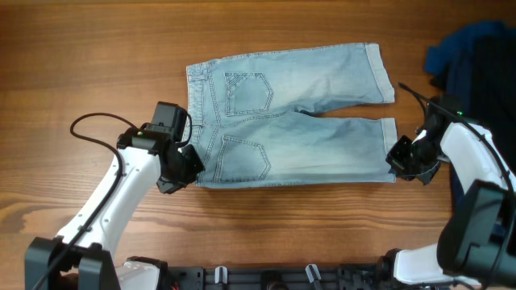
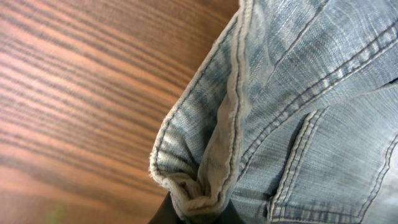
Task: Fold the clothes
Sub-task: 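Grasp the lower edge corners with left and right grippers, then lift the lower edge with both grippers and fold it up over the top half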
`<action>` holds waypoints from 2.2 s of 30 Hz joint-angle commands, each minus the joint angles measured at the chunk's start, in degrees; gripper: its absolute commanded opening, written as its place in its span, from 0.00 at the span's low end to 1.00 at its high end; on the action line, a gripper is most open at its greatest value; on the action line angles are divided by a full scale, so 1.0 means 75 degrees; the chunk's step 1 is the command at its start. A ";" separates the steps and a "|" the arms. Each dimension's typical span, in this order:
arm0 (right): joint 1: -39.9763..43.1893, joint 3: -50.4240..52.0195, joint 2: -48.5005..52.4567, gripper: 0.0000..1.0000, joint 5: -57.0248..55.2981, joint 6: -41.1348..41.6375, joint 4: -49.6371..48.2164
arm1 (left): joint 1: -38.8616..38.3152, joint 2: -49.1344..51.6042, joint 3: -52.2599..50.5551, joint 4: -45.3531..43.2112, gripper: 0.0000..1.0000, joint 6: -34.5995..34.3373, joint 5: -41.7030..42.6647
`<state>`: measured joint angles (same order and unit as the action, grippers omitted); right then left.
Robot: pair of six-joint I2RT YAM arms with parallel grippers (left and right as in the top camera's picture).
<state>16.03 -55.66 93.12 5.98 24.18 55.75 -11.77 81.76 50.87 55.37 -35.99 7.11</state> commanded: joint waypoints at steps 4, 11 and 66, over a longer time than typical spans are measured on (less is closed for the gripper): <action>0.0009 -0.0469 -0.0970 0.04 -0.0254 -0.0009 0.0297 | 0.0003 -0.0769 0.0128 0.0877 0.04 0.0201 -0.0481; -0.0041 -0.1649 -0.1166 0.04 -0.0256 -0.0085 0.1390 | 0.0003 -0.1612 0.0137 0.1419 0.04 0.0163 -0.0478; -0.1416 -0.3427 0.1766 0.04 -0.0458 -0.0420 -0.2830 | 0.0437 0.1008 0.1708 -0.3748 0.04 0.0373 -0.2162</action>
<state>5.15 -79.66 103.22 5.72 21.78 36.16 -9.56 86.56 62.11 29.54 -34.09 -5.76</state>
